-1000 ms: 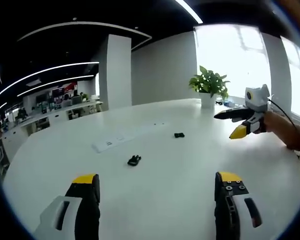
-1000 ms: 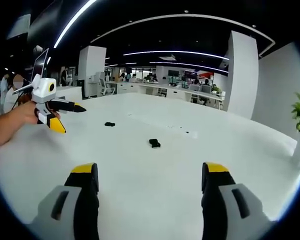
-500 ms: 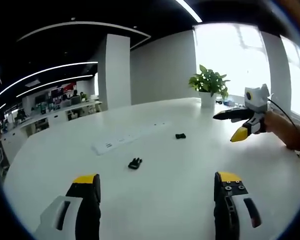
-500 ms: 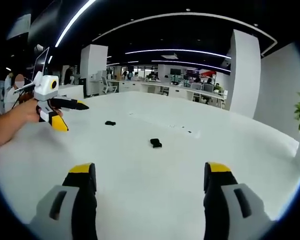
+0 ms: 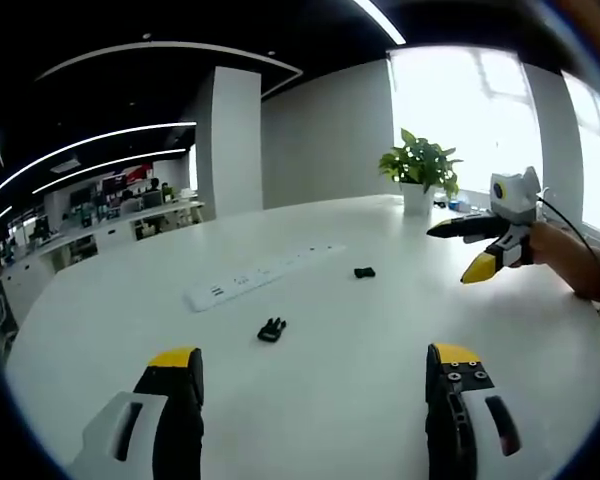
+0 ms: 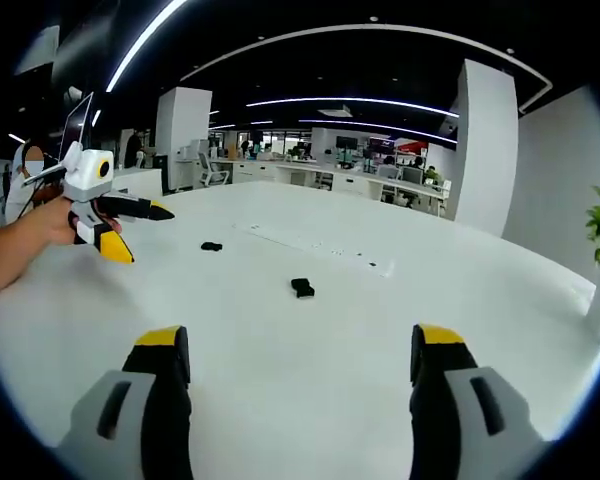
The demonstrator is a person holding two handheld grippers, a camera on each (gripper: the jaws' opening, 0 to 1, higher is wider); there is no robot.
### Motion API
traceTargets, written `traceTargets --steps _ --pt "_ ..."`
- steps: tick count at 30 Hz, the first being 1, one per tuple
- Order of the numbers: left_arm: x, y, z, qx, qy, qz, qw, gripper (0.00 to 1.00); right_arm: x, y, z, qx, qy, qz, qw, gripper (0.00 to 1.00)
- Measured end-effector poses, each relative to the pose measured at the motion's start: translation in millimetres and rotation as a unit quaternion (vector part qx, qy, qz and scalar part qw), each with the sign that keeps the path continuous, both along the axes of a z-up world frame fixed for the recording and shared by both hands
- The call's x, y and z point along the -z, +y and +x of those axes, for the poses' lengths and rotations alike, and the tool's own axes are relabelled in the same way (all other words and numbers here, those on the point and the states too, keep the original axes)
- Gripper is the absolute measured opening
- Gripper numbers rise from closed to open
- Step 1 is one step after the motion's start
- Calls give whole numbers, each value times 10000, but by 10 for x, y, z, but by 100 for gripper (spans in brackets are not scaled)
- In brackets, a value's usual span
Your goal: Snap the two parts of the plastic buckle together until the buckle closes and remains connected.
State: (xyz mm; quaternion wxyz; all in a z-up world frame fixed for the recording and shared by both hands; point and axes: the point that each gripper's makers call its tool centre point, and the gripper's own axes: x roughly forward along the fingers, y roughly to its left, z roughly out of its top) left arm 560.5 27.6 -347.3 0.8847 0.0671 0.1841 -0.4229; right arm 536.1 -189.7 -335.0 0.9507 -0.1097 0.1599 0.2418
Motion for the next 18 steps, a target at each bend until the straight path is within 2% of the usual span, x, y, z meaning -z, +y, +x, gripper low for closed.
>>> traceTargets --steps 18 --pt "44 -59 106 9 65 8 10000 93 16 5 80 -38 25 -28 10000 89"
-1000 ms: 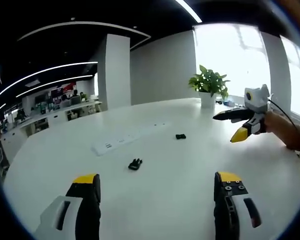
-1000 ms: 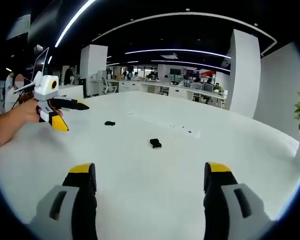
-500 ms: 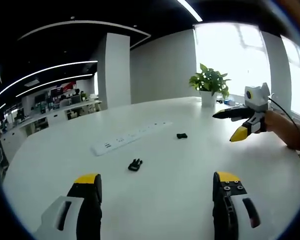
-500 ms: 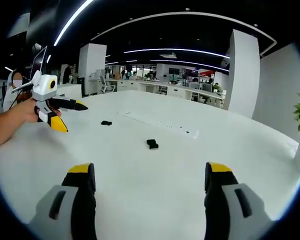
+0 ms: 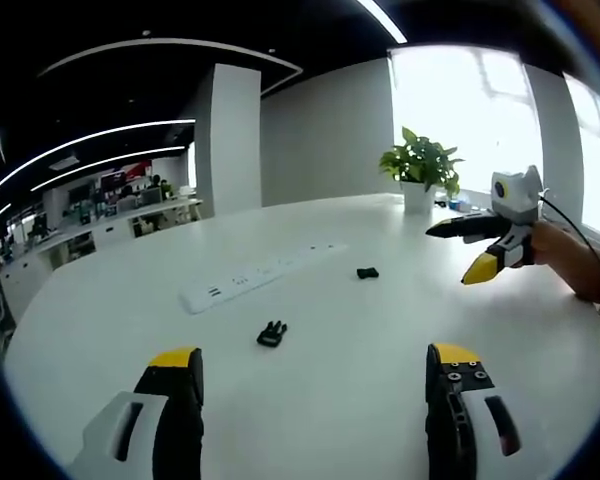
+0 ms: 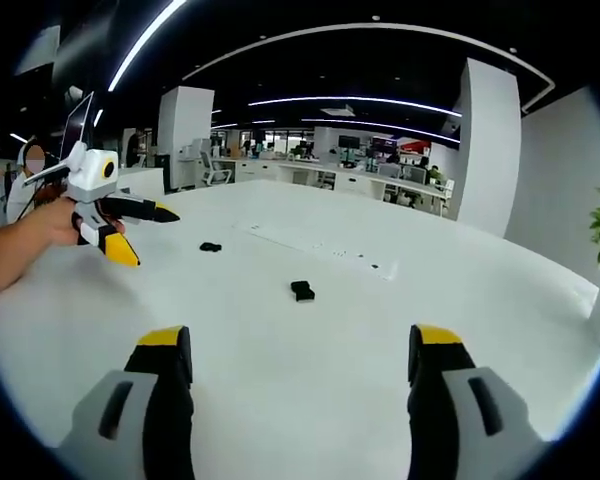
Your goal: Snap the two parts of the plastic buckle together until the buckle closes and remains connected.
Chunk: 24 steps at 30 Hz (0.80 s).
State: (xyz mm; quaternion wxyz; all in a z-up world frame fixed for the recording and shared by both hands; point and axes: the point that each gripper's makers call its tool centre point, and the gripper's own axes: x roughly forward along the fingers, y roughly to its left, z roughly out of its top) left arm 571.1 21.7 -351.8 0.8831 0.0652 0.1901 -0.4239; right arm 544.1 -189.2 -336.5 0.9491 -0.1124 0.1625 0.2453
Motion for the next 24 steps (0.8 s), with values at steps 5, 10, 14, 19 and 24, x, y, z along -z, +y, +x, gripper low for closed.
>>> traceTargets --steps 5,10,14,19,24 --pt "11 -27 22 18 10 3 10000 93 18 8 37 -8 21 -10 10000 89" --pt "28 -39 59 15 53 -18 10000 94 11 19 70 -24 31 -9 10000 89" --pt "40 -46 82 9 62 -8 10000 95 5 11 105 -20 27 -16 10000 89" --pt "51 -27 155 -80 83 -14 9999 99 25 9 138 -11 49 -30 10000 88" --pt "62 -25 166 -74 105 -7 9999 99 45 23 152 -24 80 -48 10000 89"
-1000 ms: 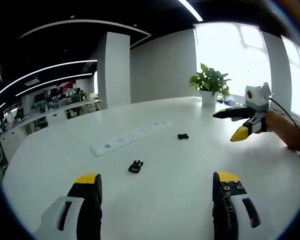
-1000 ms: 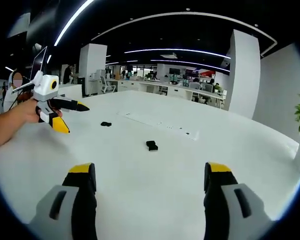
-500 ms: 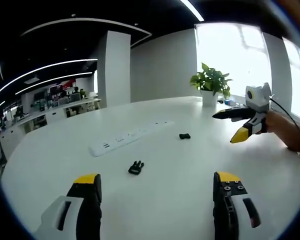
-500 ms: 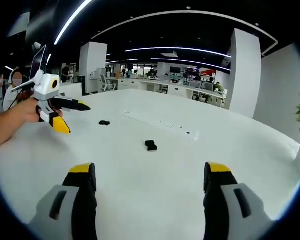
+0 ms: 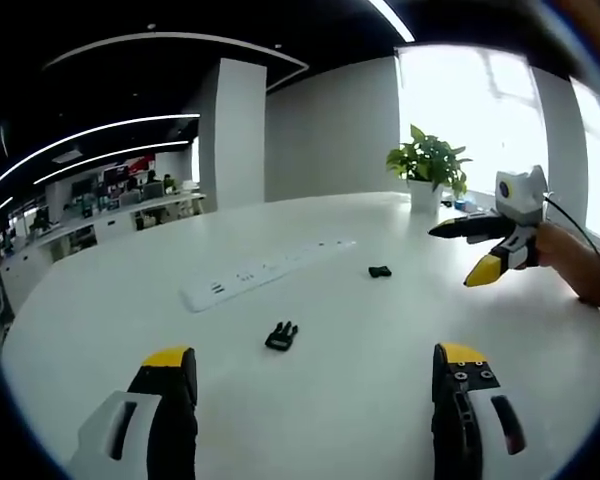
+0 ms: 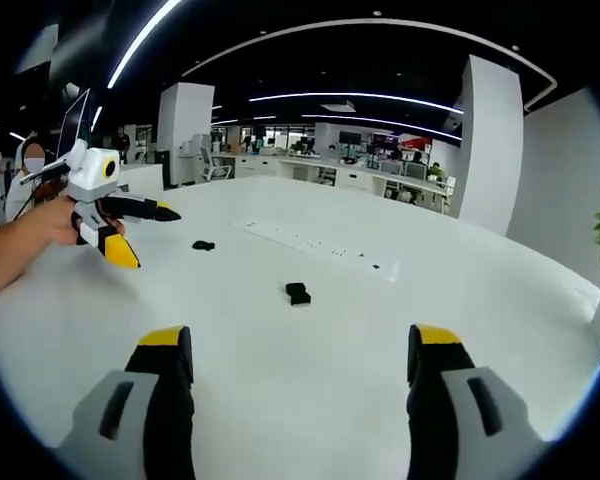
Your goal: Snap the two parts of the plastic buckle together until the buckle closes and remains connected.
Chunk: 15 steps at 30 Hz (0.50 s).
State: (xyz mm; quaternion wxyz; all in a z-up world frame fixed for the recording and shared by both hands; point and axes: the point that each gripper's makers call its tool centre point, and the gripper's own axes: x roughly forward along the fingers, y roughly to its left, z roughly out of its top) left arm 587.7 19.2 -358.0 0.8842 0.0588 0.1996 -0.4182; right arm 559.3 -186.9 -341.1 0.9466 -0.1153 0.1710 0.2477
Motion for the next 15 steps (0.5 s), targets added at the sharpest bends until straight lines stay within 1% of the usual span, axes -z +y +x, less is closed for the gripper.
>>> traceTargets --steps 8,11,15 --pt "10 9 7 20 -21 54 10000 99 -15 44 55 -28 -1 -10 10000 88" --pt "-13 21 25 -34 -32 9 10000 97 -17 64 78 -42 -6 -10 10000 88" --pt "-17 29 55 -66 -45 -11 10000 98 -7 70 94 -51 0 -29 10000 88"
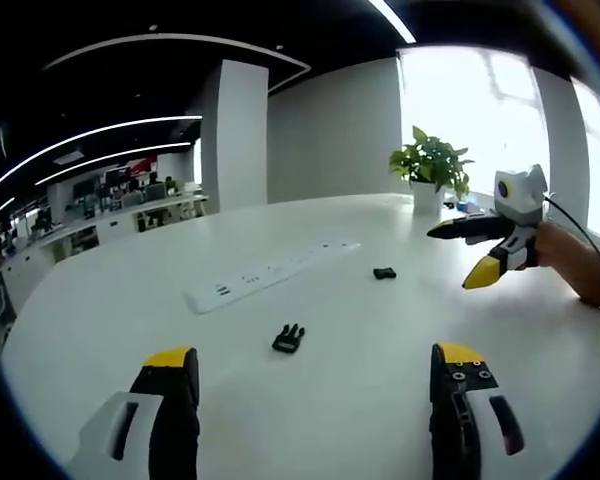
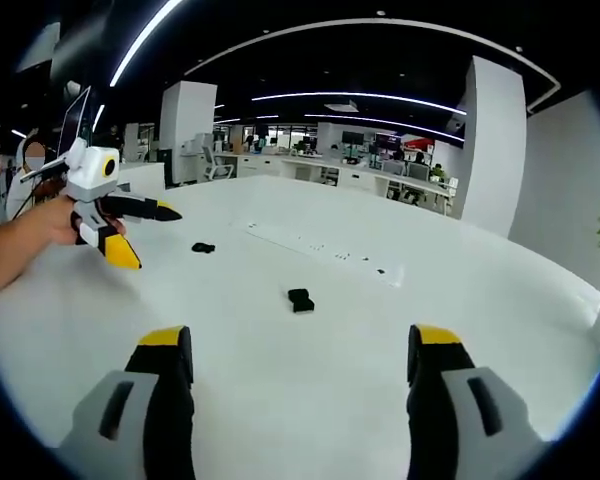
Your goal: Snap the two parts of the plastic buckle together until the buckle closes and remains connected.
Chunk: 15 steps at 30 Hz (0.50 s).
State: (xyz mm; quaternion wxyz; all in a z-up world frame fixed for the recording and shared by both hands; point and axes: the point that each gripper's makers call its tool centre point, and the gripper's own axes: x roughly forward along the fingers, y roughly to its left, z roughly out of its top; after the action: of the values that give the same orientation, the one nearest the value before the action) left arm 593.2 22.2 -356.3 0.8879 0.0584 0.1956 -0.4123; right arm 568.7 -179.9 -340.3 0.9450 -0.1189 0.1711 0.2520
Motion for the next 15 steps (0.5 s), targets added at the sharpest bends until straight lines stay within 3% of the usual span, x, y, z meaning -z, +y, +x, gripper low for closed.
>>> traceTargets --steps 15 --pt "41 -18 75 11 4 37 10000 98 11 -1 109 25 7 72 10000 88"
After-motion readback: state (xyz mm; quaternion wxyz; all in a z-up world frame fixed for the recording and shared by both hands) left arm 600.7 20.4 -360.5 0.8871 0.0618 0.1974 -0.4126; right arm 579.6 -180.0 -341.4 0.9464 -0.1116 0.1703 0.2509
